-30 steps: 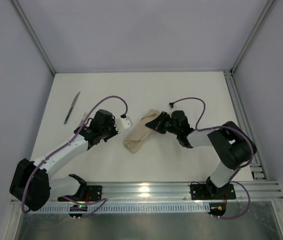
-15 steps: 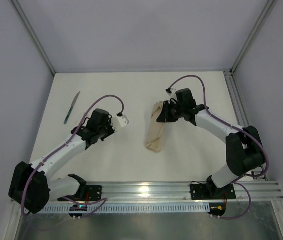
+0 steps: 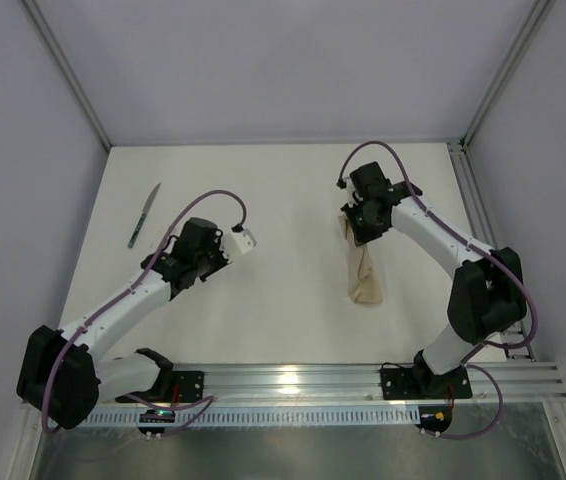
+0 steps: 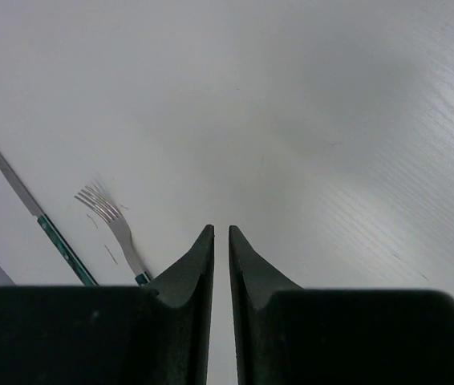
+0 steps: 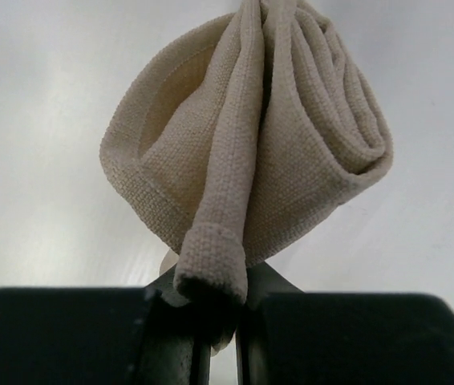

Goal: Fold the napkin into a case and place the utensils inside
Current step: Turn over the smaller rectangle-folded napkin at the center of the board, then smooth out the smaller rectangle-folded napkin at the center of the board.

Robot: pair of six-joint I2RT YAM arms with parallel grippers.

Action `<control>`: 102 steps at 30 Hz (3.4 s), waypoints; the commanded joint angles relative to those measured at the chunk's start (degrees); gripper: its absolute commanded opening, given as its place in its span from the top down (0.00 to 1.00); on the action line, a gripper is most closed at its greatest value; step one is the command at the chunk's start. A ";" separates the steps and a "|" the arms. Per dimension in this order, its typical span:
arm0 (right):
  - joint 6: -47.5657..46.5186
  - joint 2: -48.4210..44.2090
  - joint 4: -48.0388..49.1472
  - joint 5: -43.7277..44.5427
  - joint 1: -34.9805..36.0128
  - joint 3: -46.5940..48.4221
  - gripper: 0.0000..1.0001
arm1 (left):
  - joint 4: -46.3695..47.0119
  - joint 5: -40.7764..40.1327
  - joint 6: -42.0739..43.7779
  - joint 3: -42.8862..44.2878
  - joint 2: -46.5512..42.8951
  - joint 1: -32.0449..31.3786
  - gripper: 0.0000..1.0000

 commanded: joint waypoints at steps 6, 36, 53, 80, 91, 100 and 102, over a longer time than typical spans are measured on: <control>-3.68 5.61 -11.06 30.38 0.04 3.35 0.96 | 0.19 -2.52 0.30 1.95 -2.20 0.72 0.85; 13.62 34.80 -7.11 39.14 33.08 17.76 0.87 | -0.25 -7.27 -2.86 5.12 -3.35 4.32 0.82; 16.62 19.34 2.12 21.56 39.33 12.14 0.31 | -2.44 -4.90 -4.88 6.96 -3.61 6.52 0.78; 22.24 -14.42 24.52 4.43 9.18 -30.65 0.96 | -0.70 20.50 -18.58 31.57 29.86 -7.11 0.49; 32.44 -15.21 30.77 12.67 19.28 -40.16 0.96 | 0.98 26.21 -23.16 38.78 42.87 -8.07 0.36; 29.28 -15.30 34.46 10.13 19.64 -41.04 0.96 | 2.30 24.63 -23.07 41.24 47.54 -7.81 0.32; 28.06 -14.86 34.99 10.21 19.64 -40.69 0.96 | 2.21 26.38 -23.34 41.85 47.89 -7.81 0.37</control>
